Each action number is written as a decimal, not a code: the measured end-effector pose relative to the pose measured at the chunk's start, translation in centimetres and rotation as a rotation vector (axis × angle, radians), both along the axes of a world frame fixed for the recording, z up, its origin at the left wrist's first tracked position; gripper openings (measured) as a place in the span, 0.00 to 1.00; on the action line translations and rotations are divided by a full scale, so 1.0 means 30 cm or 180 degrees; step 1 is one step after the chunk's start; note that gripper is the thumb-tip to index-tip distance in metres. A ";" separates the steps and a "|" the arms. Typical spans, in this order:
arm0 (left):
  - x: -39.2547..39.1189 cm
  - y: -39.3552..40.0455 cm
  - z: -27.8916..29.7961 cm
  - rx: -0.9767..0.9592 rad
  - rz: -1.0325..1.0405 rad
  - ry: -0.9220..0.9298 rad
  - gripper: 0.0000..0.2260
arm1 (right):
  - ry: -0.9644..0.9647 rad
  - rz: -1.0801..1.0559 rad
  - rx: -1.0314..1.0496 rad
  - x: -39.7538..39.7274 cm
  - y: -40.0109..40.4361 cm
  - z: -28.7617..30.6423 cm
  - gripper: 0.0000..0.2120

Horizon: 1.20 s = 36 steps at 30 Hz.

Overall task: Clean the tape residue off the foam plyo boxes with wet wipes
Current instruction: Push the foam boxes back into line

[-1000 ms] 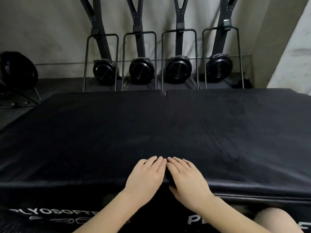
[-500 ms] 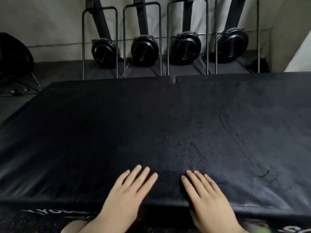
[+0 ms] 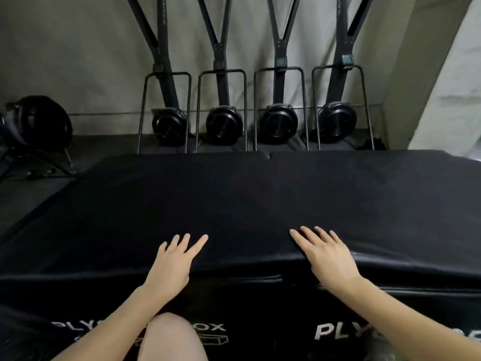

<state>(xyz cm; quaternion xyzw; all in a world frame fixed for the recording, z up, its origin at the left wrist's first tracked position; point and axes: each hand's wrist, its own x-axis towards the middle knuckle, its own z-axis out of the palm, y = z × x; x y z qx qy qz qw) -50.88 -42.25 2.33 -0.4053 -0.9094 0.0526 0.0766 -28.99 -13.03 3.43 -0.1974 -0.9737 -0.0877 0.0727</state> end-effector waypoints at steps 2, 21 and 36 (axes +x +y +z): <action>0.010 0.022 0.025 0.0176 0.0033 0.0077 0.46 | 0.0212 -0.0006 0.0034 0.001 0.019 0.069 0.45; 0.184 0.357 0.128 0.0711 -0.0207 0.0084 0.41 | 0.0925 0.0063 0.0547 0.200 0.351 0.219 0.44; 0.358 0.526 -0.038 -0.0079 -0.0942 -0.0076 0.40 | 0.0278 -0.0078 0.0102 0.357 0.308 -0.113 0.34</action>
